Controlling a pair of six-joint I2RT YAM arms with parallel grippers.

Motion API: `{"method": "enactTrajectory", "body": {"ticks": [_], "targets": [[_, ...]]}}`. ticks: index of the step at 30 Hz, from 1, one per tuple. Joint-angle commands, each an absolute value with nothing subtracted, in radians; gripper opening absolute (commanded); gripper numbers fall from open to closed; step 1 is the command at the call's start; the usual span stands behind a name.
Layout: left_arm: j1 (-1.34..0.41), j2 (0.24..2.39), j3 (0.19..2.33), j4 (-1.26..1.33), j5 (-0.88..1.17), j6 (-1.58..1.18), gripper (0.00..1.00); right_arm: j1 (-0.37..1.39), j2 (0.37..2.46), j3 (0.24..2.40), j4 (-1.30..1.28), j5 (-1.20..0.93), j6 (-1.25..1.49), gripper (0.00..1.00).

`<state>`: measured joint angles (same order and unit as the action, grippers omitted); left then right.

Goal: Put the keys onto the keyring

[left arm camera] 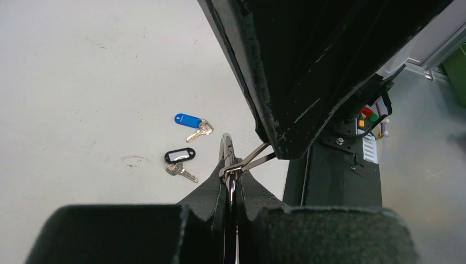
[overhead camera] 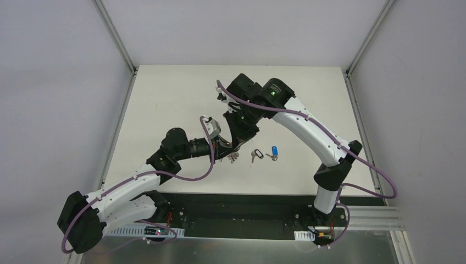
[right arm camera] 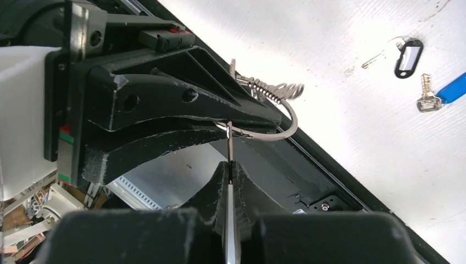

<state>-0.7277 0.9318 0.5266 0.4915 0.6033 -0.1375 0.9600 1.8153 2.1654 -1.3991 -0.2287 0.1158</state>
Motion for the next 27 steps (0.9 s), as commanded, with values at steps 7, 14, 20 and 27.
{"method": "enactTrajectory", "body": {"ticks": [7,14,20,27], "targets": [[-0.74,0.845,0.543,0.575,0.635,-0.166,0.0,0.964,1.721,2.082,-1.334,-0.225,0.122,0.0],[-0.741,0.85,0.546,0.572,0.628,-0.166,0.0,0.964,1.656,2.029,-1.269,-0.199,0.093,0.15],[-0.741,0.85,0.549,0.584,0.611,-0.172,0.0,0.967,1.657,2.027,-1.257,-0.217,0.078,0.05],[-0.741,0.845,0.545,0.585,0.61,-0.172,0.0,0.975,1.637,2.016,-1.251,-0.169,0.081,0.03]]}}
